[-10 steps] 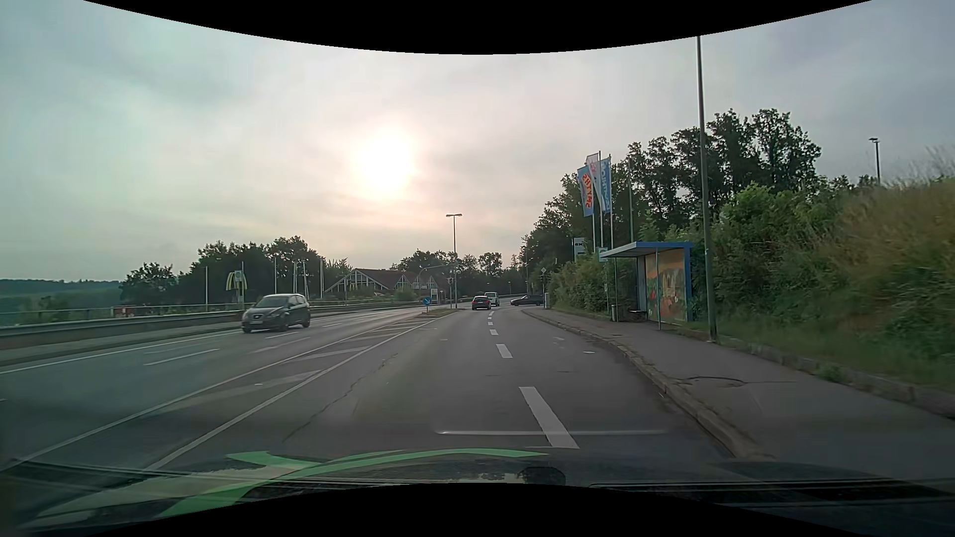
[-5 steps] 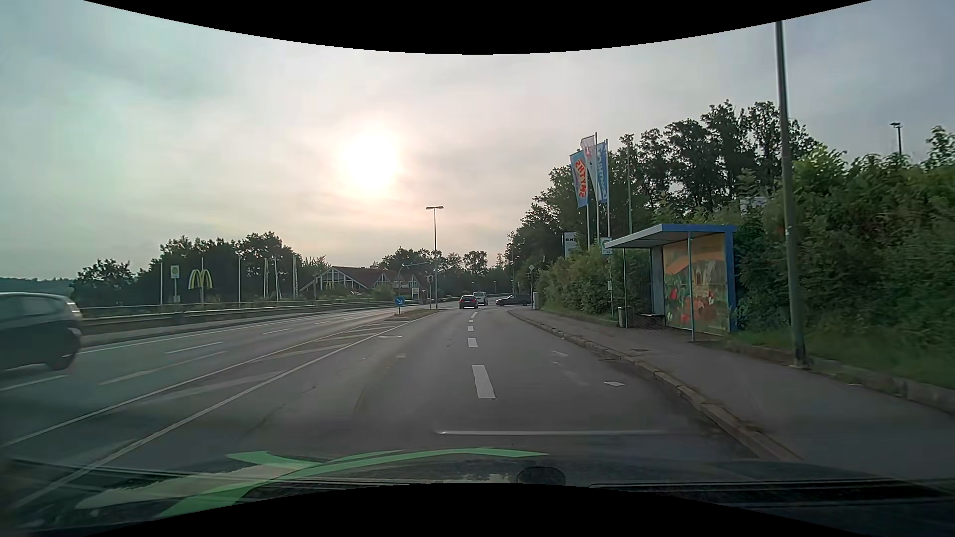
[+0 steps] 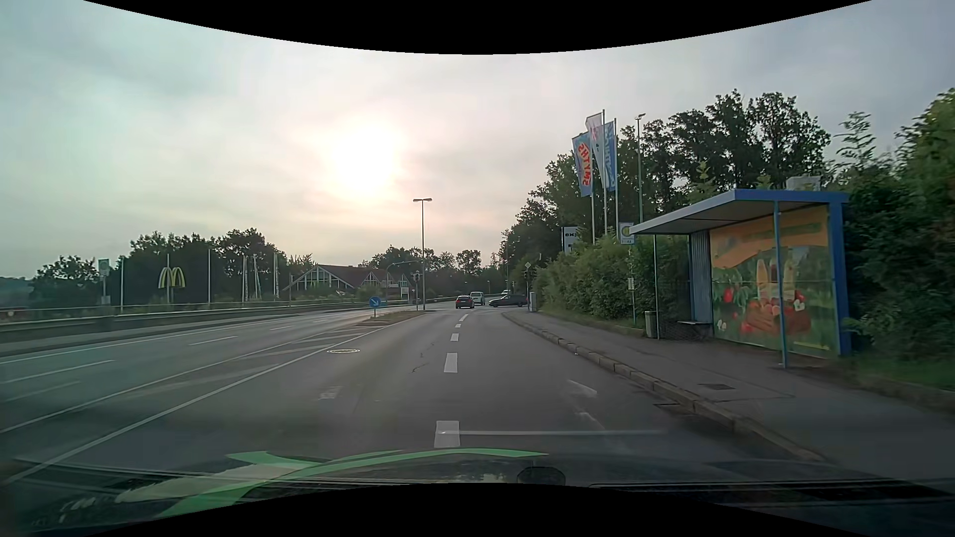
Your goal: Follow the waypoints while adhering to traffic rules and regulations
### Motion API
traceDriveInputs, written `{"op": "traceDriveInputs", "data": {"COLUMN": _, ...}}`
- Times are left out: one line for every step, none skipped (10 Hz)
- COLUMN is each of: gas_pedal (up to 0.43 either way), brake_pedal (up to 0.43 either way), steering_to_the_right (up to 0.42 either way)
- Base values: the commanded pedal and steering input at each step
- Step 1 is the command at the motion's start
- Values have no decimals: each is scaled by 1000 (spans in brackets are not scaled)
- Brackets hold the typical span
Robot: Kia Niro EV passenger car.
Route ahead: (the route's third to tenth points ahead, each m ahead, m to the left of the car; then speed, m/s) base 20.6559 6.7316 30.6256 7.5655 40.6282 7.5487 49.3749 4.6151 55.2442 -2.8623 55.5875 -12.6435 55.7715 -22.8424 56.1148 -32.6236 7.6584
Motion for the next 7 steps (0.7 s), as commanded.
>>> {"op": "traceDriveInputs", "data": {"gas_pedal": 59, "brake_pedal": 0, "steering_to_the_right": -2}}
{"op": "traceDriveInputs", "data": {"gas_pedal": 59, "brake_pedal": 0, "steering_to_the_right": -7}}
{"op": "traceDriveInputs", "data": {"gas_pedal": 59, "brake_pedal": 0, "steering_to_the_right": -12}}
{"op": "traceDriveInputs", "data": {"gas_pedal": 59, "brake_pedal": 0, "steering_to_the_right": -17}}
{"op": "traceDriveInputs", "data": {"gas_pedal": 59, "brake_pedal": 0, "steering_to_the_right": -21}}
{"op": "traceDriveInputs", "data": {"gas_pedal": 59, "brake_pedal": 0, "steering_to_the_right": -24}}
{"op": "traceDriveInputs", "data": {"gas_pedal": 59, "brake_pedal": 0, "steering_to_the_right": -25}}
